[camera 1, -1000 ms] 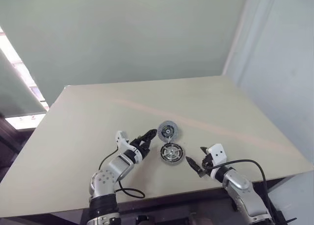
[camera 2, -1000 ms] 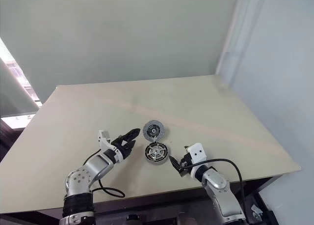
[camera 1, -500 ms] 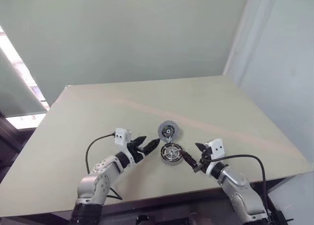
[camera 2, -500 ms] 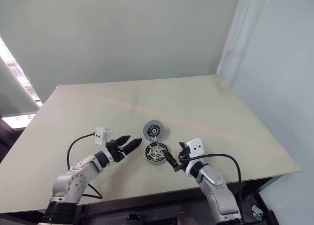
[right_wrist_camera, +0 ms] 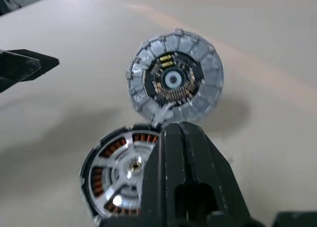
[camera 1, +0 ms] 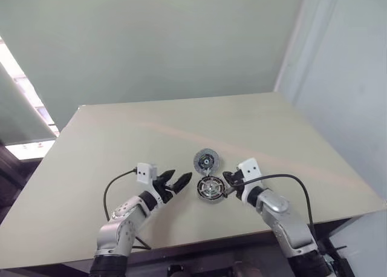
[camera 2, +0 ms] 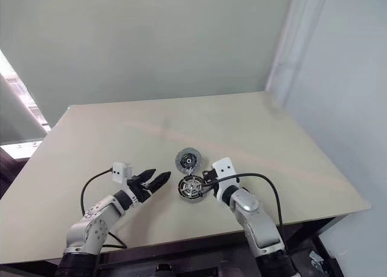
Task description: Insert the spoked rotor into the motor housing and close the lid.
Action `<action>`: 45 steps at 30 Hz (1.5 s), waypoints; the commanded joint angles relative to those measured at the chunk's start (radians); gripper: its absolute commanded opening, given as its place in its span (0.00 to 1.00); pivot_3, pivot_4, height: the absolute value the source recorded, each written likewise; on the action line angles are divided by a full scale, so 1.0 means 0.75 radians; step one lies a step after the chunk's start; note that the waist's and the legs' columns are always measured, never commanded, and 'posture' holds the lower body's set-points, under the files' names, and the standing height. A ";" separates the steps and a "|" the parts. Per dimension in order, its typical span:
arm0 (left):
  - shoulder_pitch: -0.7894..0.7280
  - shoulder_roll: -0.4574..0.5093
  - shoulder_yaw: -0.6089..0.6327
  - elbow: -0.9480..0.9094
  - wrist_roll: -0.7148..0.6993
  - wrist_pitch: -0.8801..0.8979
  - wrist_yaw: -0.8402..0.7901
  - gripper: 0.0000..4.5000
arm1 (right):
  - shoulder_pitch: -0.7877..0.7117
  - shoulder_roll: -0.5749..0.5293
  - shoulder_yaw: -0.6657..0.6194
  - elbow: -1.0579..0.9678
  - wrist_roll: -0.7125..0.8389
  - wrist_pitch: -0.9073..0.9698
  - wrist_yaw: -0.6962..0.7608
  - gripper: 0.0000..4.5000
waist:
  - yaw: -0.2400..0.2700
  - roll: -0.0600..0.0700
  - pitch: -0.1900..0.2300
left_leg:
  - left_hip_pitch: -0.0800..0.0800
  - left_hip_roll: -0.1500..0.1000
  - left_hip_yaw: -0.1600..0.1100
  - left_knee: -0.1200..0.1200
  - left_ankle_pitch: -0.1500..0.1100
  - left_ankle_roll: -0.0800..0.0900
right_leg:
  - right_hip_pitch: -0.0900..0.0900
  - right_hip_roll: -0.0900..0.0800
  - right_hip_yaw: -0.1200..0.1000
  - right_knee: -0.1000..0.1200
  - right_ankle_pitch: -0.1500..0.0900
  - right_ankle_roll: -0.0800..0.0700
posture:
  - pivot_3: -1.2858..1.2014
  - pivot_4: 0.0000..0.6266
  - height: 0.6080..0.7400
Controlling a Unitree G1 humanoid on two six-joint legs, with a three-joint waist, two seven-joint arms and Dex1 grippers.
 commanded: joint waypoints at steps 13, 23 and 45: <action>0.020 -0.028 -0.011 -0.053 0.047 -0.048 0.002 1.00 | -0.055 0.024 0.092 0.373 -0.128 -0.098 0.049 0.00 | -0.001 0.000 0.000 | 0.002 0.000 0.000 0.000 0.000 0.000 | 0.002 0.000 0.000 0.000 0.000 0.000 | 0.52 0.00 1.00; 0.018 -0.046 -0.022 -0.023 0.057 -0.040 -0.003 1.00 | -0.035 -0.010 0.000 0.046 -0.001 0.002 0.142 0.13 | 0.000 0.000 0.000 | 0.001 0.000 -0.001 0.000 0.000 0.000 | 0.001 0.000 0.000 0.000 0.000 0.000 | 0.52 0.00 1.00; 0.032 0.171 -0.114 0.010 0.181 -0.023 -0.194 1.00 | -0.181 -0.621 0.388 -0.119 -0.458 -0.170 0.697 1.00 | 0.000 -0.001 0.002 | 0.001 0.000 0.000 0.003 0.000 0.000 | 0.002 0.000 -0.002 0.000 -0.001 0.001 | 0.52 0.00 1.00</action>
